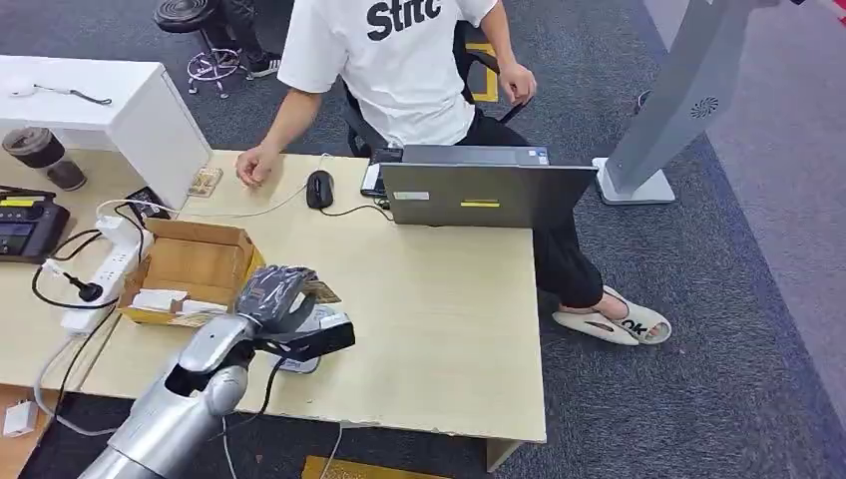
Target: Pass the card to the sensor for recognition and then transmit it.
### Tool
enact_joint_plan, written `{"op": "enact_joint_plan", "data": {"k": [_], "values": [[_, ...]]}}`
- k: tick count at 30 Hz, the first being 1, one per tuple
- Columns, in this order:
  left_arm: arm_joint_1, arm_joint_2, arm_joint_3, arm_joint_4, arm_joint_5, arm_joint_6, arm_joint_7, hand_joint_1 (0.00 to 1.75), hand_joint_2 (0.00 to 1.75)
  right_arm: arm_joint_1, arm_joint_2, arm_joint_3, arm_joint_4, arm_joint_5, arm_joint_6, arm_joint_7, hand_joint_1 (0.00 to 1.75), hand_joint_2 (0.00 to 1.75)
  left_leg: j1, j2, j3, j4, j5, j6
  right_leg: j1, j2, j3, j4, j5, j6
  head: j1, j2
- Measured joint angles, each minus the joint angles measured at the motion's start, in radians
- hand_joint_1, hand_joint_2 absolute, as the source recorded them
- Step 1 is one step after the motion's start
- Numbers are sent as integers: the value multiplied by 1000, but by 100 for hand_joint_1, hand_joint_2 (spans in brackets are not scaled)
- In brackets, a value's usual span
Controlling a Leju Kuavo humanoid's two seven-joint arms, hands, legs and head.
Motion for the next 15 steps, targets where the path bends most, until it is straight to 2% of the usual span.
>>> {"op": "enact_joint_plan", "data": {"k": [15], "values": [[84,49,-2,-66,-62,-3,37,175,175,0,5,0,6,-18,-10,0,0,175,0,0,0,0,0,0,0,0,0,0,0,0,0,0]]}}
